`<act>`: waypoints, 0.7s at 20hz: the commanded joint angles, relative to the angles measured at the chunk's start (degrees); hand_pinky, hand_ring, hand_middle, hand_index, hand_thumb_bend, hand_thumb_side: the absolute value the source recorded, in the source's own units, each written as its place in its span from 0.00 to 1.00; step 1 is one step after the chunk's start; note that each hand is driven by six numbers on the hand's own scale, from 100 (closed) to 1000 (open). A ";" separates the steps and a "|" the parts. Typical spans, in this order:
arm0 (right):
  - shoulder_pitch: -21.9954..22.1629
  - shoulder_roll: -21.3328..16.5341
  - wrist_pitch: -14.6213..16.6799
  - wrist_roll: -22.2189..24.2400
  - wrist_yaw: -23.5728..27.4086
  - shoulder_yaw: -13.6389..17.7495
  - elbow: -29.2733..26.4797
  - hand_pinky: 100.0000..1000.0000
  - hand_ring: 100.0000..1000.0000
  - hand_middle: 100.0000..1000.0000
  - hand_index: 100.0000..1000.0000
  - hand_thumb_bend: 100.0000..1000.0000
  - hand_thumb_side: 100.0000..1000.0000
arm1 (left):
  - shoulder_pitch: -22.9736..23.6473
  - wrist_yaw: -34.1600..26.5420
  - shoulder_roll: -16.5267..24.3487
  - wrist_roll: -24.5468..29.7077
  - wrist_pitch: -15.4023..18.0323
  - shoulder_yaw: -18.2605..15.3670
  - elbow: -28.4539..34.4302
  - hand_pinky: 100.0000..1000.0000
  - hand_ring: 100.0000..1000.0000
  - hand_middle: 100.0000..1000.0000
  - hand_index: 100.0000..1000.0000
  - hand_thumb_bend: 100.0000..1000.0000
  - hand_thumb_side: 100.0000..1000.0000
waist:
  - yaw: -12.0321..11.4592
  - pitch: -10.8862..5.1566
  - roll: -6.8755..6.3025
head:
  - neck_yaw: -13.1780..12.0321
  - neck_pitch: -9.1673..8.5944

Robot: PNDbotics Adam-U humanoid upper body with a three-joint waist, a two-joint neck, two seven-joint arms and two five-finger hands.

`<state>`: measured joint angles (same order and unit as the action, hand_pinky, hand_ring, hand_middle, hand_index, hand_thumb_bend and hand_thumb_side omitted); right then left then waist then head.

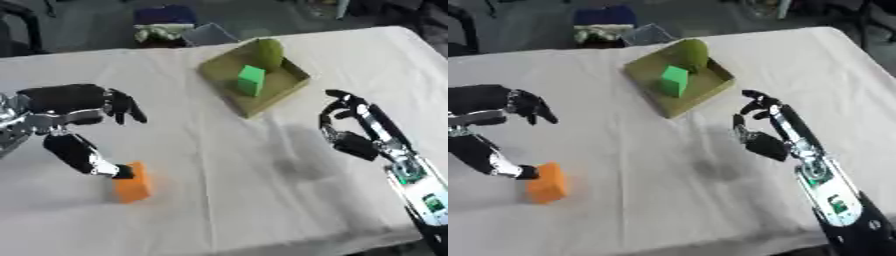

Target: Pick up objects on the table and place them in the box.

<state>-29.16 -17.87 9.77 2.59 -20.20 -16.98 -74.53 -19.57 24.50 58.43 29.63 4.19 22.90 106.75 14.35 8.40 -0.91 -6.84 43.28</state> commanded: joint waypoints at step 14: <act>-0.95 -0.75 0.19 -0.18 -0.42 0.50 -0.78 0.72 0.80 0.59 0.92 0.00 0.42 | 2.55 8.99 -2.74 2.96 0.16 2.89 -4.80 0.67 0.66 0.74 0.85 0.50 0.52 | 0.29 -0.75 0.25 | 0.10 -0.03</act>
<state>-29.18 -17.87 9.85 2.51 -20.27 -16.97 -74.52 -16.66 32.90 54.69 32.25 4.21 26.08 101.89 14.59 8.41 -0.68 -6.84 43.29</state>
